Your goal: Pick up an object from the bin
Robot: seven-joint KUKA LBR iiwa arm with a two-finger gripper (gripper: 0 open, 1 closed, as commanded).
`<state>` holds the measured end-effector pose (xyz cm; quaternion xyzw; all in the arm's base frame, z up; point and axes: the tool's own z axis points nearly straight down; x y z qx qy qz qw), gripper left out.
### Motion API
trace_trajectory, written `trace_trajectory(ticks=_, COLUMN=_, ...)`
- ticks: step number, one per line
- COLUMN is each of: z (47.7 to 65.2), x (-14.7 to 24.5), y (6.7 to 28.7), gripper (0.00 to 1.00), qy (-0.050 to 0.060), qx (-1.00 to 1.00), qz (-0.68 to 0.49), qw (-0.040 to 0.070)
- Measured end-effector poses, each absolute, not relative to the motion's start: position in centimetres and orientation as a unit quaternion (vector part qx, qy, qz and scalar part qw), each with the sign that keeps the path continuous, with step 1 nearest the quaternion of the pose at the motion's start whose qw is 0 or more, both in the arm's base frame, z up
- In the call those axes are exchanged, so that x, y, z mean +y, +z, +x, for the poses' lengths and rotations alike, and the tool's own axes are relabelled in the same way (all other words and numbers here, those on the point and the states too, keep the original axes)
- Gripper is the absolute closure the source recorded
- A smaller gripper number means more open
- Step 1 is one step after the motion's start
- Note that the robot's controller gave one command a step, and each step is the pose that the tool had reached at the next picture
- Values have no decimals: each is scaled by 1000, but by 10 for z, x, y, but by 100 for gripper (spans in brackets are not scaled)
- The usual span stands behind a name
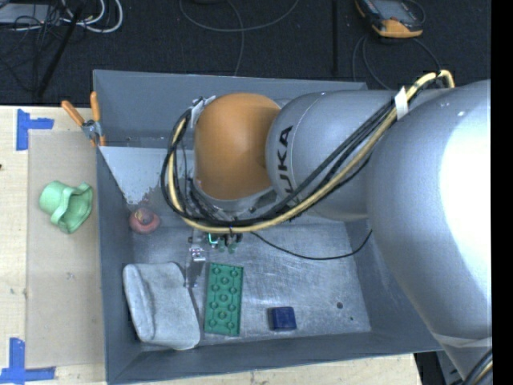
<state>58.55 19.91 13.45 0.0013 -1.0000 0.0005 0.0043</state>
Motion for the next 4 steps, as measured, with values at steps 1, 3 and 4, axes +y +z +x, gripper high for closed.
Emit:
trace_trajectory(ticks=1, z=577, x=134, y=74, gripper=0, qy=-3, qx=-997, qz=71, qw=-1)
trace_trajectory(ticks=3, z=541, x=95, y=78, gripper=100, qy=-3, qx=-1000, qz=-11, qw=-4)
trace_trajectory(ticks=4, z=535, x=96, y=225, gripper=100, qy=-1, qx=-999, qz=47, qw=-4)
